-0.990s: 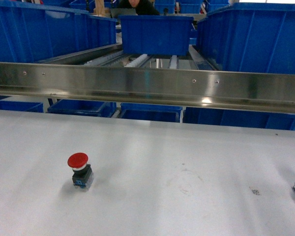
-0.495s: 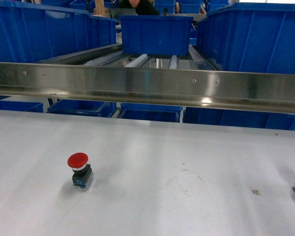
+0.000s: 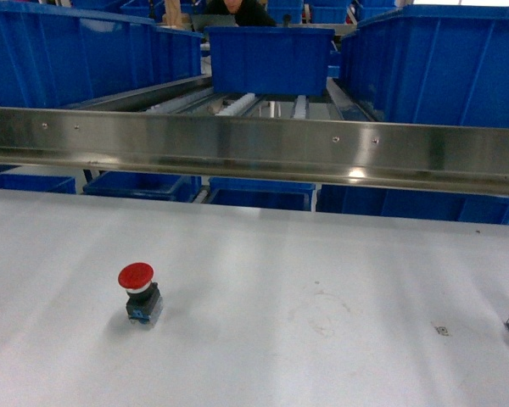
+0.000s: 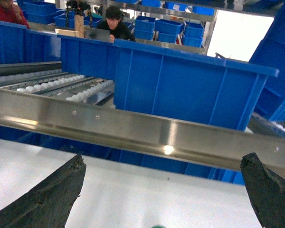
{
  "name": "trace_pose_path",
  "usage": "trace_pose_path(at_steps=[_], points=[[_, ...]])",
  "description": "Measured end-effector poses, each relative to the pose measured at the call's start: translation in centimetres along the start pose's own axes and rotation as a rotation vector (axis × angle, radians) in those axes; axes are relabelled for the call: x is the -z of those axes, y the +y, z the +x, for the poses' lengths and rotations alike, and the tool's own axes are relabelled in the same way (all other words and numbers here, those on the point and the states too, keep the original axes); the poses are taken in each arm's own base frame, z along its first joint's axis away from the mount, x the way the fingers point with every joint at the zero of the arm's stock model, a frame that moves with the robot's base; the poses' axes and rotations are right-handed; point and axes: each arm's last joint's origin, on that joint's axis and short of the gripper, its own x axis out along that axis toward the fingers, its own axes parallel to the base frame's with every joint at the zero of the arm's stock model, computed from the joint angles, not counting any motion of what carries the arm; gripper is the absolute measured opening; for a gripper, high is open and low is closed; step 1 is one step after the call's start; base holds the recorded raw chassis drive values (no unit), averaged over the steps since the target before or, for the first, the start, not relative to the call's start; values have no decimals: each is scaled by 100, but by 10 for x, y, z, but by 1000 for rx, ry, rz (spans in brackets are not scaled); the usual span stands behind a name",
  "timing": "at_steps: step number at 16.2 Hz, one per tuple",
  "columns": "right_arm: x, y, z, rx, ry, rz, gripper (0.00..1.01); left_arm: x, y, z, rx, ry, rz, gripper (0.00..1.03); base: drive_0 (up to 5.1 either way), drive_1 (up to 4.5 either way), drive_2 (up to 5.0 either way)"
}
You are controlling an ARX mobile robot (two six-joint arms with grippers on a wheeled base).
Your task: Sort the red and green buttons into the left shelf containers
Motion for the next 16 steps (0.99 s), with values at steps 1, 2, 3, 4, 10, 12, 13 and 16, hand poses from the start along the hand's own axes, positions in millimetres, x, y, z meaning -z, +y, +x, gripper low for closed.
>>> trace_pose_path(at_steps=[1,2,3,4,10,12,13,16], points=[[-6,-3,26,-15,18,-34,98,-9,-6,21,39,32,16,98,0,0,0],[-3,-5,53,-46,97,-54,98,-20,-15,48,63,67,52,98,0,0,0],[8,-10,81,-70,216,-55,98,-24,-24,76,81,100,83,98,0,0,0],[19,-18,109,-58,322,-52,98,-22,-34,104,102,189,104,98,0,0,0],[53,-51,201,-85,726,-2,98,-5,-80,208,87,504,155,98,0,0,0],[67,-55,189,-75,769,4,98,-1,-80,207,82,517,138,98,0,0,0],[65,-57,190,-70,756,0,98,-3,-80,207,79,509,133,98,0,0,0],[65,-56,190,-70,757,0,98,-3,-80,207,78,511,130,98,0,0,0]])
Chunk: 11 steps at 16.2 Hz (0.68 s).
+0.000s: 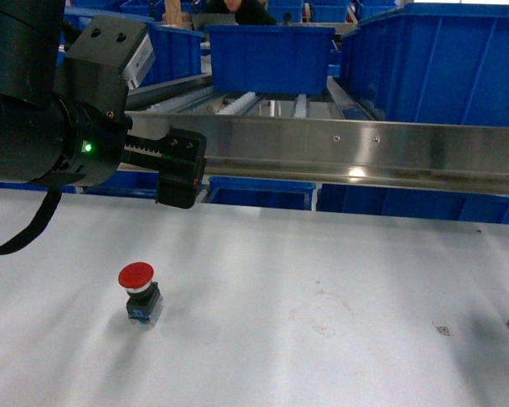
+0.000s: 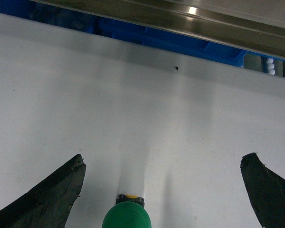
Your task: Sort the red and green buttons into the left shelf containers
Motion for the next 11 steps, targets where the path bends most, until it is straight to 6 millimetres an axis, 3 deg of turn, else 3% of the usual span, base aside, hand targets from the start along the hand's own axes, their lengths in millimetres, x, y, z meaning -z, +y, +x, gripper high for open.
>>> trace_pose_path(at_steps=[5,9,11], points=[[6,9,2,-11,60,7,98,0,0,0,0,0,0,98,0,0,0],[0,31,24,-44,131,4,98,0,0,0,0,0,0,98,0,0,0],[-5,30,37,-16,148,-6,98,0,0,0,0,0,0,98,0,0,0]])
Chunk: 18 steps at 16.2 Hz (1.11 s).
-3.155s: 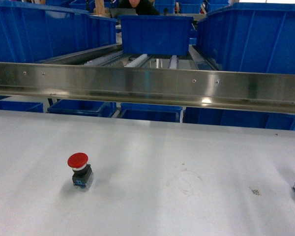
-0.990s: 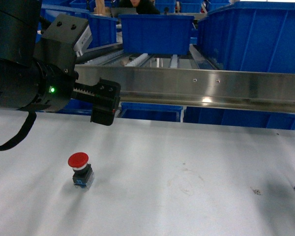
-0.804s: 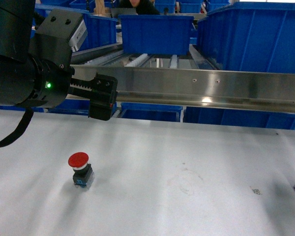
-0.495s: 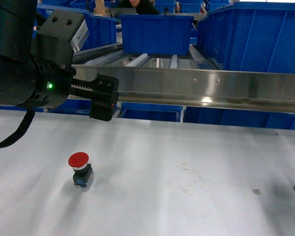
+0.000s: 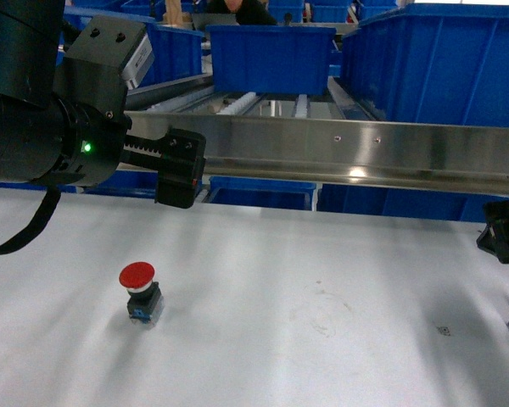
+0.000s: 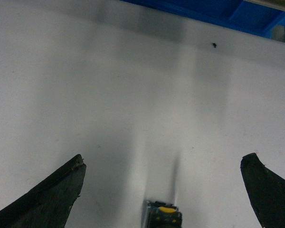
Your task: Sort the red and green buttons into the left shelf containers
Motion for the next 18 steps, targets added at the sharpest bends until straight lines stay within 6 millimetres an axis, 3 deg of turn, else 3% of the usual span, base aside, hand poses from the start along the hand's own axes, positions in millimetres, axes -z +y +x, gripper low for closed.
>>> trace_pose_path(at_steps=[3,6,12,18], points=[[0,-9,9,48,23,1,98,0,0,0,0,0,0,98,0,0,0],[19,-19,20,60,93,29,98,0,0,0,0,0,0,98,0,0,0],[50,-13,39,61,182,35,98,0,0,0,0,0,0,98,0,0,0],[51,-7,44,60,165,22,98,0,0,0,0,0,0,98,0,0,0]])
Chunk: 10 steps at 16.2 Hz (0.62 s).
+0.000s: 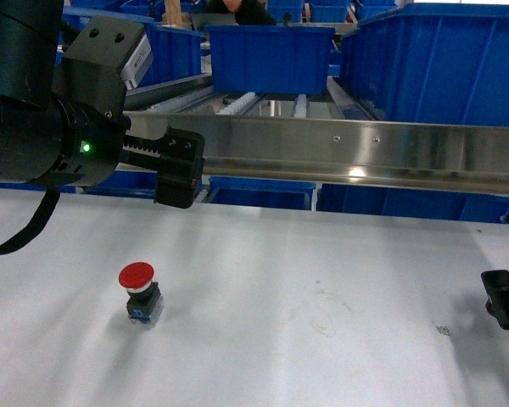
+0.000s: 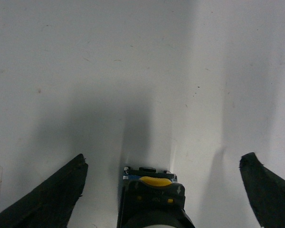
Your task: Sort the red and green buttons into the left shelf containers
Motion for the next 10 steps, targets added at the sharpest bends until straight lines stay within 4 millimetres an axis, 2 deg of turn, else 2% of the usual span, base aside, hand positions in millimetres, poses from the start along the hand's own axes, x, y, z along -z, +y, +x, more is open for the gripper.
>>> trace_pose_path(at_steps=[1,6,7,9,10], points=[[0,0,0,-1,0,0,91,0,0,0,0,0,0,98,0,0,0],[2,0,1,-4,14,-2,38,0,0,0,0,0,0,98,0,0,0],[1,0,1,-11,6,-5,30,0,0,0,0,0,0,98,0,0,0],[-1,0,1,-22,-11,-6,30,0,0,0,0,0,0,98,0,0,0],[-5,-5,-18,-59,-120,0,30,0,0,0,0,0,0,98,0,0,0]])
